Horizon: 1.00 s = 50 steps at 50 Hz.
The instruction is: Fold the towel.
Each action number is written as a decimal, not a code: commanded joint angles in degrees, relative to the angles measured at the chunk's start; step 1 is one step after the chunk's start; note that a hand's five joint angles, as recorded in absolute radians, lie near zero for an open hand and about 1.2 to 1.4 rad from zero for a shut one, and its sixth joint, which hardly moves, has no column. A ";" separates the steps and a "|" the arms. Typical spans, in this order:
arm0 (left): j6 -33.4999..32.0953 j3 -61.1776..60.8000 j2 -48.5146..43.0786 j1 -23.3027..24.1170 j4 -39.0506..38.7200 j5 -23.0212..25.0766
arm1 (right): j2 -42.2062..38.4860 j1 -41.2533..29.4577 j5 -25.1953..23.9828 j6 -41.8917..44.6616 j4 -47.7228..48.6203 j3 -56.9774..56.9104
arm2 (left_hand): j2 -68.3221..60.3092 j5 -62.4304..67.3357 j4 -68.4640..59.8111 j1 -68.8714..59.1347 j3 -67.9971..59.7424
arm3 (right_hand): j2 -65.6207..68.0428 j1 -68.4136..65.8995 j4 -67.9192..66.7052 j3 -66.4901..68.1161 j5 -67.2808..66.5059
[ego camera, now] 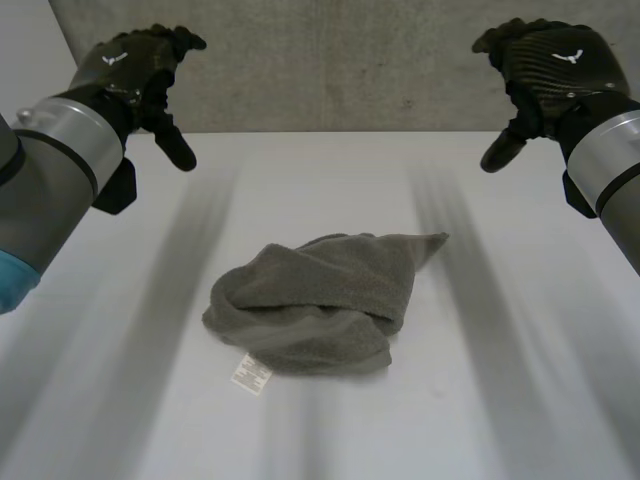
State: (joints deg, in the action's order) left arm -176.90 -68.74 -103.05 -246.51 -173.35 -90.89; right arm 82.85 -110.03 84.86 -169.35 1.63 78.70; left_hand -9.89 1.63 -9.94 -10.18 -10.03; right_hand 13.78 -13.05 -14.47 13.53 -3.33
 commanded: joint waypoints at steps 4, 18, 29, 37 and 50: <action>-0.20 -6.22 -3.90 -0.37 -0.67 0.36 | -6.89 -0.10 -19.18 -0.45 -6.18 -6.43 | -1.16 -0.58 -1.11 -0.87 -1.02 | -3.78 3.05 4.47 -3.53 3.33; -0.03 -5.36 -24.64 -0.99 -0.50 2.99 | -40.11 -3.26 -21.49 -1.07 -16.75 -28.06 | -3.18 1.43 -3.12 -2.89 -3.03 | -3.40 2.67 4.09 -3.15 2.95; -1.25 -1.50 -30.54 -0.46 -0.41 2.65 | -47.78 -5.46 -21.49 -0.80 -16.75 -32.37 | -61.27 59.53 -61.22 -60.98 -61.13 | 62.58 -63.31 -61.90 62.84 -63.04; -7.05 9.48 -26.70 0.07 -3.29 0.11 | -41.84 -6.34 -19.31 2.26 -8.71 -39.23 | -70.11 68.37 -70.06 -69.82 -69.97 | 66.22 -66.95 -65.53 66.47 -66.67; -7.76 -4.79 -2.79 1.03 -49.50 -4.56 | -14.39 -6.69 -9.79 -0.72 42.24 -10.96 | -70.11 68.37 -70.06 -69.82 -69.97 | 66.22 -66.95 -65.53 66.47 -66.67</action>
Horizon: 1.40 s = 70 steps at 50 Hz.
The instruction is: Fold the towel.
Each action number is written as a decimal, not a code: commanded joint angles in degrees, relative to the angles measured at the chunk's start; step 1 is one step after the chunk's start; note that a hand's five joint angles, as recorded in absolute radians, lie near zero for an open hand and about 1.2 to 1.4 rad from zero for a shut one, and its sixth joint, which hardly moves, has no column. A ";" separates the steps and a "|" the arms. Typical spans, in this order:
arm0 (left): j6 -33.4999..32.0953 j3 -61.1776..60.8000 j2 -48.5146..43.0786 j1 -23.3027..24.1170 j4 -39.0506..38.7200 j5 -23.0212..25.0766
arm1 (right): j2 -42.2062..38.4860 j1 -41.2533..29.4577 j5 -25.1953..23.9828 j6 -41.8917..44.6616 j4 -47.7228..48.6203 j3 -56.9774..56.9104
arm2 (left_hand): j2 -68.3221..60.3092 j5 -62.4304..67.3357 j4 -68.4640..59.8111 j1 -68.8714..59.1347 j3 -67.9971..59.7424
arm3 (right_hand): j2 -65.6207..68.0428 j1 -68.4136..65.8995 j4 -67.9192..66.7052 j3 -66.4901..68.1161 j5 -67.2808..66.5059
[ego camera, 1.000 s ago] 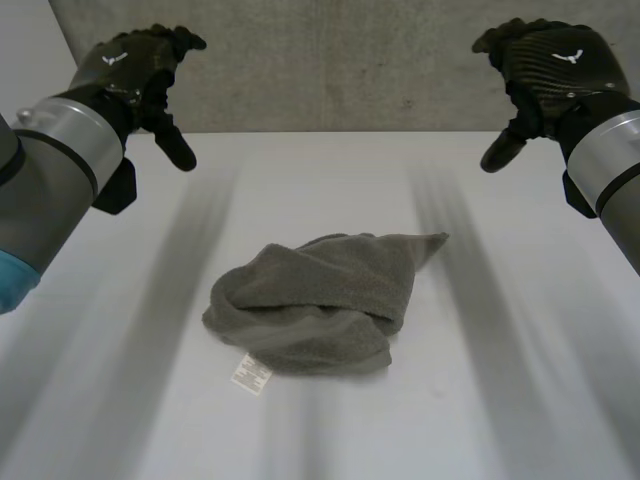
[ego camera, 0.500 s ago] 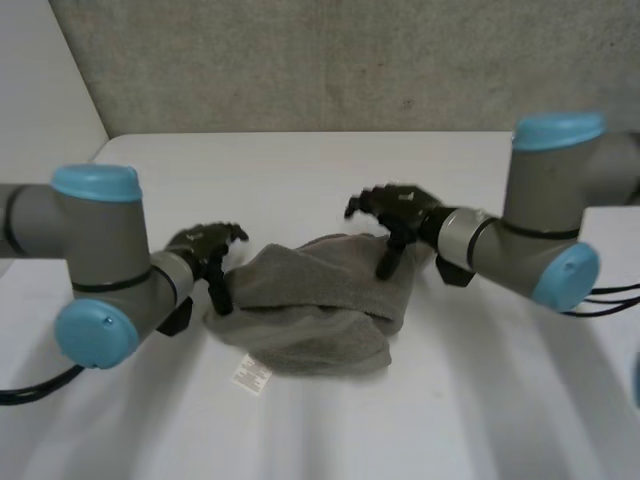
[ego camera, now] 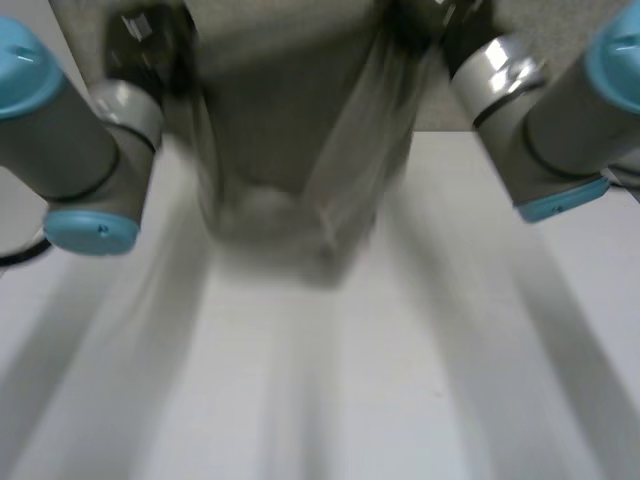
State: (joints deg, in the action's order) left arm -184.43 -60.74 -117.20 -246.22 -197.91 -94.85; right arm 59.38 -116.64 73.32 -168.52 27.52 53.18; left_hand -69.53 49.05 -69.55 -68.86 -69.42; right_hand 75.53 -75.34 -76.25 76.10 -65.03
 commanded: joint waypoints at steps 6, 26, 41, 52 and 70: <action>-0.49 -23.61 11.47 1.88 -24.73 1.86 | 6.90 -0.08 -3.79 -1.20 3.45 19.32 | -10.47 20.95 -10.45 -11.14 -10.58 | 4.47 -4.66 -3.75 3.90 -4.97; -11.13 -34.44 1.53 1.97 2.08 4.33 | -5.24 0.44 -3.02 25.87 -28.83 27.24 | -0.74 11.22 -0.71 -1.41 -0.85 | 4.47 -4.66 -3.75 3.90 -4.97; -11.30 -42.00 12.78 2.94 6.48 4.68 | 9.44 2.64 -3.63 23.68 -28.58 38.75 | 17.76 -7.29 17.79 17.10 17.65 | -20.70 20.51 21.42 -21.27 20.20; -11.74 -46.13 18.76 3.20 7.71 4.85 | 19.46 3.70 -4.07 21.57 -27.79 43.76 | 56.79 -46.31 56.82 56.13 56.68 | -65.53 65.34 66.25 -66.10 65.03; -14.89 -29.63 9.11 0.13 8.15 15.37 | 3.66 3.35 -9.68 35.25 -29.62 21.72 | 54.43 -43.96 54.46 53.77 54.32 | -64.11 63.92 64.83 -64.67 63.60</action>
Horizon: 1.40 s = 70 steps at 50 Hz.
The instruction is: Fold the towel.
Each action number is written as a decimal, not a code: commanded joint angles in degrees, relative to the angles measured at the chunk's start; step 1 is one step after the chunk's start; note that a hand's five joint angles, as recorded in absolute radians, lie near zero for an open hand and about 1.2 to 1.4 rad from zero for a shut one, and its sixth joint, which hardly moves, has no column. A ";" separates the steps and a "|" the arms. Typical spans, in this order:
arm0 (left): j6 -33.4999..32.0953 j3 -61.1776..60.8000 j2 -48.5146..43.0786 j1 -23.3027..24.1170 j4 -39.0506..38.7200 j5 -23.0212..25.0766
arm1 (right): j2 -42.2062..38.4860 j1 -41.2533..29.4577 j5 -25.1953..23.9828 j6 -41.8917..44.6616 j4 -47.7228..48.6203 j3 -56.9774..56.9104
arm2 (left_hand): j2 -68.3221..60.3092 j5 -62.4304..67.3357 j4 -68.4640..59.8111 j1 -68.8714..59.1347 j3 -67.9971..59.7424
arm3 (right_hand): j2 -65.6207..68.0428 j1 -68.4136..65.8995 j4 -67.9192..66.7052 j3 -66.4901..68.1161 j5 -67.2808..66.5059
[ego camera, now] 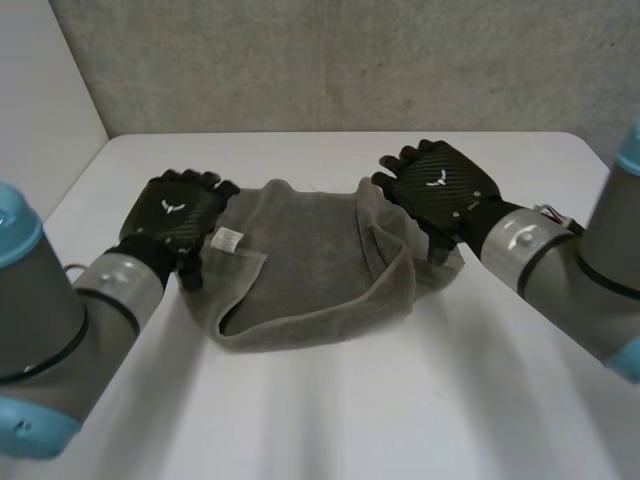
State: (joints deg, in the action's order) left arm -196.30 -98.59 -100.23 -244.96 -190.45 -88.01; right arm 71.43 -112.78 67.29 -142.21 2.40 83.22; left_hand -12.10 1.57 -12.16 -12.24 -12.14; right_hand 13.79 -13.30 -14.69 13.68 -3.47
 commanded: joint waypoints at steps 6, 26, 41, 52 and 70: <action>-13.64 15.34 -16.20 -3.94 5.60 14.44 | -16.13 -0.69 -5.23 18.53 -8.72 -13.96 | -3.66 4.19 -3.61 -3.53 -3.62 | -0.01 -0.48 0.90 0.10 -0.32; -41.44 19.57 -23.87 -7.29 28.03 21.65 | -20.10 -0.16 -4.09 31.03 -12.24 -13.17 | -7.20 7.72 -7.14 -7.06 -7.16 | 27.91 -28.40 -27.02 28.02 -28.24; -41.88 19.92 -24.22 -7.29 27.86 20.78 | -17.73 1.68 -4.18 28.23 -11.98 -8.61 | -35.11 35.63 -35.05 -34.97 -35.07 | 66.21 -66.70 -65.31 66.32 -66.53; -41.88 18.52 -24.13 -7.55 24.70 16.12 | -14.22 5.20 -4.44 17.77 -11.54 -6.68 | -42.19 42.71 -42.13 -42.05 -42.15 | 66.21 -66.70 -65.31 66.32 -66.53; -41.79 14.65 -21.76 -7.99 19.16 15.77 | -10.18 5.99 -4.44 15.74 -10.66 -0.52 | -67.90 68.43 -67.84 -67.76 -67.86 | 66.21 -66.70 -65.31 66.32 -66.53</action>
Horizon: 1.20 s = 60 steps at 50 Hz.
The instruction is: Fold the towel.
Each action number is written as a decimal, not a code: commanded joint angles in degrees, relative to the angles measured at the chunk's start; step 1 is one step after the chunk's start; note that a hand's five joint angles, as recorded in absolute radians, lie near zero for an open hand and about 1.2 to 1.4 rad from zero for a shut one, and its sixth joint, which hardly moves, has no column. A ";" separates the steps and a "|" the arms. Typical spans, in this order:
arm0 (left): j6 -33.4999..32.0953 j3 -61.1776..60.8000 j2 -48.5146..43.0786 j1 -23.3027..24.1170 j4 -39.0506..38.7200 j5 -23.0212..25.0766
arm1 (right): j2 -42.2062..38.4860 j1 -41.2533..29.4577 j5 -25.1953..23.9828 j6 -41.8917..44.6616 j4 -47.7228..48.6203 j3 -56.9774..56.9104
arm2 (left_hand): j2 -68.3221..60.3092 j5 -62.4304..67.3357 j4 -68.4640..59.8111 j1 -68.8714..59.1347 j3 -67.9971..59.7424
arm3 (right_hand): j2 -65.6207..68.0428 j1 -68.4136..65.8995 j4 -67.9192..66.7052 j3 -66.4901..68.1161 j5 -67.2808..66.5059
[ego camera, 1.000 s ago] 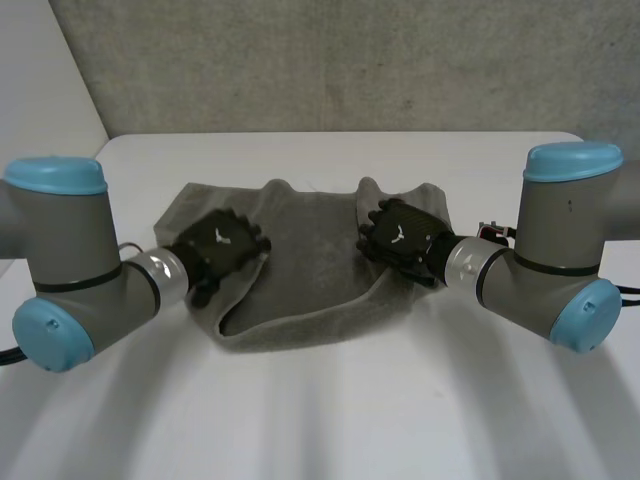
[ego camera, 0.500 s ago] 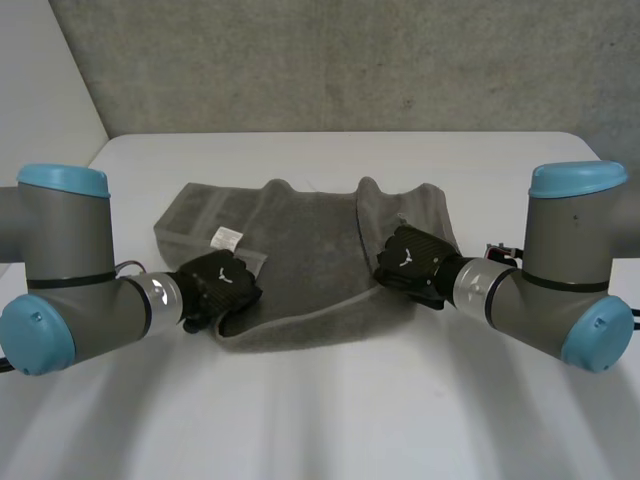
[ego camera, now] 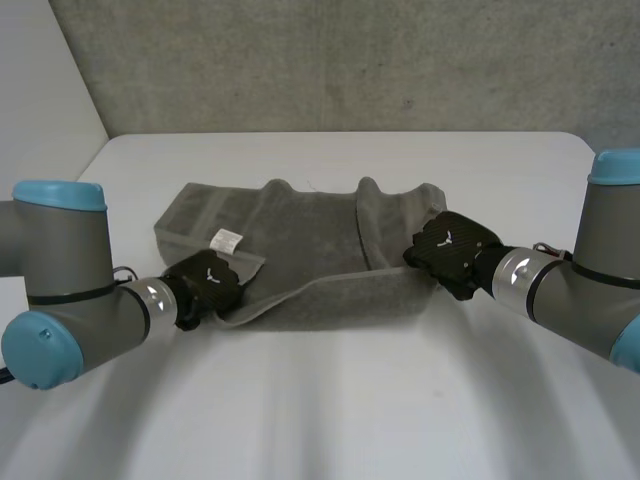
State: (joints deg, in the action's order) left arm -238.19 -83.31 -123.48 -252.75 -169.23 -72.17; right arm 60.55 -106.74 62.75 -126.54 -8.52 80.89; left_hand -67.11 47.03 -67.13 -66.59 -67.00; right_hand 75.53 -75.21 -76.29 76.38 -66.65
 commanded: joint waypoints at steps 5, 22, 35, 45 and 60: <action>0.98 -1.16 5.88 -0.29 -3.39 -0.16 | 4.93 0.04 0.27 -3.63 1.75 1.73 | -12.89 22.97 -12.87 -13.41 -13.00 | 4.47 -4.79 -3.71 3.62 -3.35; 32.59 -6.69 39.26 -1.52 -24.04 -8.95 | 34.89 6.01 0.01 -26.83 2.99 -4.15 | -12.89 22.97 -12.87 -13.41 -13.00 | 4.47 -4.79 -3.71 3.62 -3.35; 36.40 -6.08 35.94 -2.05 -19.12 -8.87 | 27.52 8.65 0.36 -23.75 -10.55 -12.68 | -12.89 22.97 -12.87 -13.41 -13.00 | 4.47 -4.79 -3.71 3.62 -3.35; 35.87 8.65 9.70 -2.31 -10.61 -9.04 | 5.59 1.55 5.35 -9.80 -9.50 -20.40 | -12.89 22.97 -12.87 -13.41 -13.00 | 4.47 -4.79 -3.71 3.62 -3.35; 37.72 29.25 7.99 -1.52 -35.82 -9.66 | 2.65 -2.69 15.12 -10.22 45.08 -27.10 | -12.89 22.97 -12.87 -13.41 -13.00 | 4.47 -4.79 -3.71 3.62 -3.35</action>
State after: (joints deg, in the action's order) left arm -202.14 -54.86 -120.69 -254.82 -189.11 -81.43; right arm 57.46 -109.55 76.70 -133.36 12.22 49.33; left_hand -69.71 49.59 -69.77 -69.22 -69.66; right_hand 76.43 -75.20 -76.29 76.94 -67.00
